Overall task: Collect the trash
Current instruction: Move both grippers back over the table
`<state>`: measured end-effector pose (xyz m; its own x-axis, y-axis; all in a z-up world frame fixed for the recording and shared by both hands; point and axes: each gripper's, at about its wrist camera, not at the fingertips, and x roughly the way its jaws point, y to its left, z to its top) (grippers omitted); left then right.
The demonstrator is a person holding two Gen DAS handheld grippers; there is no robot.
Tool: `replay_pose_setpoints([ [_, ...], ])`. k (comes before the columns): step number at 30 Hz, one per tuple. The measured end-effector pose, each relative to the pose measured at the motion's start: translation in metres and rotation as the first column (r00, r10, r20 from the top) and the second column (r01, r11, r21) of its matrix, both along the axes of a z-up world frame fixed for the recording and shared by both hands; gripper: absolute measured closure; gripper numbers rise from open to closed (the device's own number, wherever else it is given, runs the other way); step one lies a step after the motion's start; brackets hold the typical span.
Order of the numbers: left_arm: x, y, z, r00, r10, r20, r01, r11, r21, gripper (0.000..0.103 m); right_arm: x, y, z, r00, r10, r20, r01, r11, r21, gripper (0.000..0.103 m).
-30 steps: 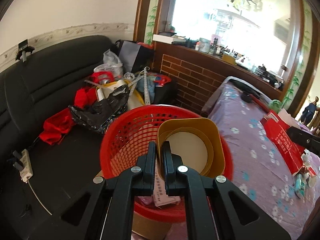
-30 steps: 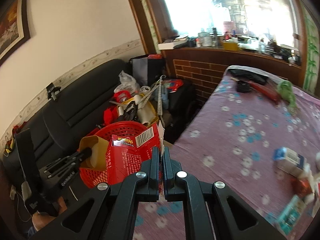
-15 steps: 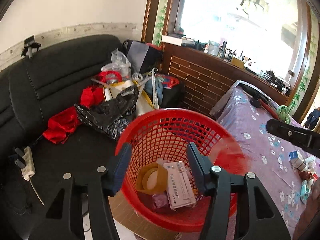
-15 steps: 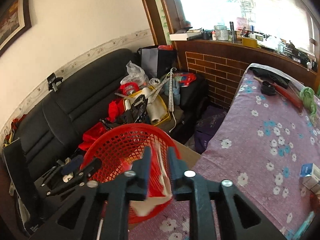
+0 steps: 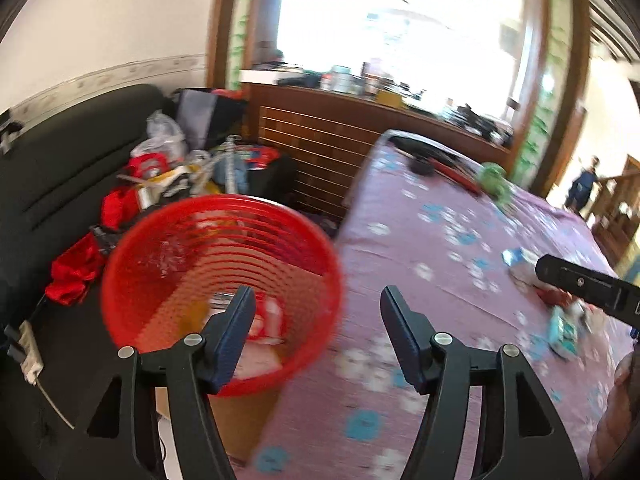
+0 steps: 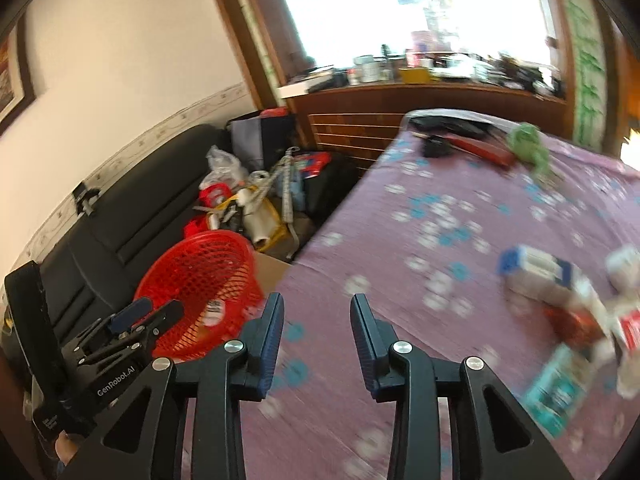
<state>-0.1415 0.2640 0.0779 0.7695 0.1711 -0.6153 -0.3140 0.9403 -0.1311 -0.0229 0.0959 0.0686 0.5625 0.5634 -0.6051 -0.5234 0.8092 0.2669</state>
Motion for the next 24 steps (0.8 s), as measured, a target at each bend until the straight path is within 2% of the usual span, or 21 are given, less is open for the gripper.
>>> replay_pose_setpoints([
  [6, 0.017, -0.061, -0.004, 0.992, -0.118, -0.038, 0.119, 0.992, 0.027, 0.035, -0.004, -0.082, 0.000, 0.992, -0.125, 0.007, 0.125, 0.992, 0.019, 0.064],
  [8, 0.022, -0.078, -0.005, 0.986, -0.156, -0.052, 0.158, 0.987, 0.035, 0.031, -0.004, -0.107, 0.003, 0.984, -0.174, 0.026, 0.174, 0.985, 0.011, 0.060],
  [11, 0.027, -0.104, -0.005, 0.976, -0.206, -0.066, 0.210, 0.976, 0.054, 0.028, 0.006, -0.162, 0.007, 0.954, -0.296, 0.053, 0.297, 0.955, -0.013, 0.045],
  [16, 0.035, -0.141, -0.008, 0.951, -0.295, -0.097, 0.300, 0.953, 0.044, 0.026, 0.045, -0.230, -0.005, 0.892, -0.452, 0.009, 0.451, 0.887, -0.099, 0.041],
  [20, 0.046, -0.170, -0.010, 0.919, -0.371, -0.135, 0.377, 0.926, 0.016, 0.021, 0.077, -0.259, -0.030, 0.866, -0.495, -0.065, 0.483, 0.864, -0.141, 0.041],
  [22, 0.050, -0.186, -0.010, 0.898, -0.415, -0.148, 0.420, 0.907, 0.006, 0.021, 0.085, -0.264, -0.042, 0.866, -0.490, -0.097, 0.476, 0.869, -0.135, 0.041],
  [24, 0.053, -0.199, -0.010, 0.887, -0.434, -0.157, 0.442, 0.897, 0.014, 0.020, 0.090, -0.263, -0.052, 0.865, -0.487, -0.123, 0.468, 0.870, -0.153, 0.041],
])
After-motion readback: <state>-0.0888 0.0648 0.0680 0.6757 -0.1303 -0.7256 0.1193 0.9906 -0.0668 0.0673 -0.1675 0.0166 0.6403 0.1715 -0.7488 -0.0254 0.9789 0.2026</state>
